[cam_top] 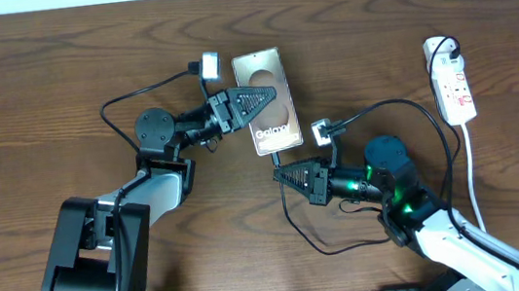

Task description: Plug charger to phone and switch on socket

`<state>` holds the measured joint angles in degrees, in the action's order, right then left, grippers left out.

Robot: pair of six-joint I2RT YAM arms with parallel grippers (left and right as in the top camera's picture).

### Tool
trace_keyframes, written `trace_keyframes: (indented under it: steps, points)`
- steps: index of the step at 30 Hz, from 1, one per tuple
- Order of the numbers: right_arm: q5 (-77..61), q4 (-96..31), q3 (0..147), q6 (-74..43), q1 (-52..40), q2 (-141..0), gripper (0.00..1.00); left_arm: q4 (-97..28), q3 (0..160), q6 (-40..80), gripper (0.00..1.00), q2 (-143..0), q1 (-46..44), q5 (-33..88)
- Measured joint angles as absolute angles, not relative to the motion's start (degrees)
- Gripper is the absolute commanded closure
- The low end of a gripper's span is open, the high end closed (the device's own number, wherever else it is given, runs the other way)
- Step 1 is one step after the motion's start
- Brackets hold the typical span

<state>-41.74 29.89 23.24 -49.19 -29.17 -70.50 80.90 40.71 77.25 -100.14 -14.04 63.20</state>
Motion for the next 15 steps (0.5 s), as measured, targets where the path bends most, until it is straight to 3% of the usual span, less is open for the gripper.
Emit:
trace_keyframes:
  steps: [15]
  points:
    - [-53.23, 30.22, 23.31, -44.88, -25.71, -70.04, 0.99, 82.11, 40.71, 76.88, 0.92, -100.14, -9.06, 64.69]
